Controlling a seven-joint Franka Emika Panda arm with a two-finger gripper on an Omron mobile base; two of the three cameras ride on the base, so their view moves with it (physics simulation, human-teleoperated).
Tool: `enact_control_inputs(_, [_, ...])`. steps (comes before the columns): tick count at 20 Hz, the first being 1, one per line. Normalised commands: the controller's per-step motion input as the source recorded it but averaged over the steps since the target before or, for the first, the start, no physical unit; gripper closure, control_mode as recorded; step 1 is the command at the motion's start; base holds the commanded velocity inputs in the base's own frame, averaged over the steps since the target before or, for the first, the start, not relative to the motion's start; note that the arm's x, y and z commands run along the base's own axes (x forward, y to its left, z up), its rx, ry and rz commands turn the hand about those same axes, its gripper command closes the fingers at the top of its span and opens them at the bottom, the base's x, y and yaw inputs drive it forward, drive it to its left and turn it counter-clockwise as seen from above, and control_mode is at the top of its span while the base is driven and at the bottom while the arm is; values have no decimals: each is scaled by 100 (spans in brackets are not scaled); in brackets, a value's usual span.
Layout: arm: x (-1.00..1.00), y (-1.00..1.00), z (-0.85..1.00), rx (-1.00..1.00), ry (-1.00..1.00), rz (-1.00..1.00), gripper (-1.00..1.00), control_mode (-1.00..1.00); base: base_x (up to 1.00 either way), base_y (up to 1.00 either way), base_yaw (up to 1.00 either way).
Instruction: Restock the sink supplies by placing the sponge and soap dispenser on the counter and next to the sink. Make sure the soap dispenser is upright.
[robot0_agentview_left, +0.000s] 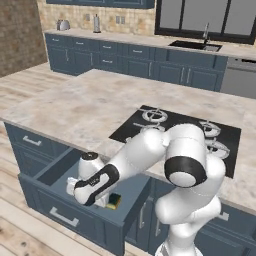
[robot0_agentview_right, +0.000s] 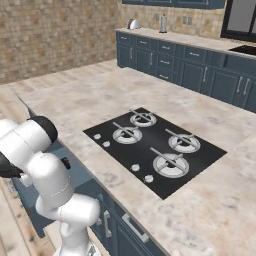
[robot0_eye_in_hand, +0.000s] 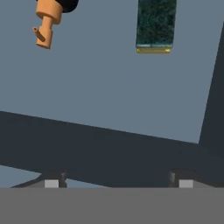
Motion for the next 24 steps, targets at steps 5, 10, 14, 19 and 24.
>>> enact_control_inputs(5, [-80, 61, -25, 0, 3, 0, -100, -100, 0, 0, 0])
enact_control_inputs(10, [-20, -26, 62, 7, 14, 0, -100, -100, 0, 0, 0])
enact_control_inputs(14, [30, -77, 50, 2, 9, 2, -100, -100, 0, 0, 0])
enact_control_inputs(19, [3, -64, -22, 0, 2, 0, -100, -100, 0, 0, 0])
enact_control_inputs(24, [0, -51, -56, 0, 0, 0, -100, -100, 0, 0, 0])
